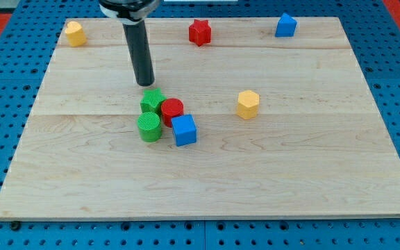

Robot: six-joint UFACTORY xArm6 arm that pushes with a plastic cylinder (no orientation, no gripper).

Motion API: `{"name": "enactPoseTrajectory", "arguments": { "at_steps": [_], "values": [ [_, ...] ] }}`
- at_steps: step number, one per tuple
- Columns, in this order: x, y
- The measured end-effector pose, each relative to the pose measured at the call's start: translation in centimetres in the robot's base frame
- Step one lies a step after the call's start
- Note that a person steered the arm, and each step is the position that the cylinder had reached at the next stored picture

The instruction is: Slide the green star to the center left of the board

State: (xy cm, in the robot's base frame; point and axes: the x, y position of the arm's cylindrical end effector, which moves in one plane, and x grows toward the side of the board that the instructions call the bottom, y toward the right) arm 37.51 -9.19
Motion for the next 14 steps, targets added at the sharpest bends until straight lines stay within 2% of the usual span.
{"name": "enactPoseTrajectory", "arguments": {
  "at_steps": [3,6,7,8,9,10,14],
  "values": [
    [6.3,0.0],
    [6.3,-0.2],
    [3.2,-1.2],
    [1.3,2.4],
    [5.0,6.0],
    [7.5,6.1],
    [8.3,7.8]
  ]
}}
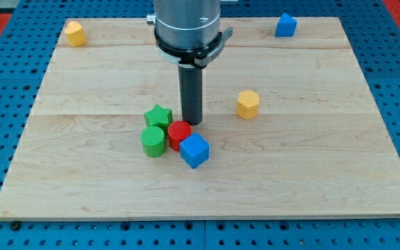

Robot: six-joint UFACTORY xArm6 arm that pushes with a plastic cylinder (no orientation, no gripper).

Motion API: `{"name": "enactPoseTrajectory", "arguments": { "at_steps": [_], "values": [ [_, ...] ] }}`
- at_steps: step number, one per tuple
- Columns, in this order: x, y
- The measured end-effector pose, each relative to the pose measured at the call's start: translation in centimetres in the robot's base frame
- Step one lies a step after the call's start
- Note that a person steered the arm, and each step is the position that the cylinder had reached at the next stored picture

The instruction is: Slide the green star to the center left of the board

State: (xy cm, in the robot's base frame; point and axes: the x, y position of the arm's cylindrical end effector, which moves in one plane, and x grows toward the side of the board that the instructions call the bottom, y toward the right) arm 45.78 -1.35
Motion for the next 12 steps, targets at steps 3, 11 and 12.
{"name": "enactPoseTrajectory", "arguments": {
  "at_steps": [3,11,12],
  "values": [
    [0.6,-1.1],
    [-4.1,-11.4],
    [-5.5,-15.0]
  ]
}}
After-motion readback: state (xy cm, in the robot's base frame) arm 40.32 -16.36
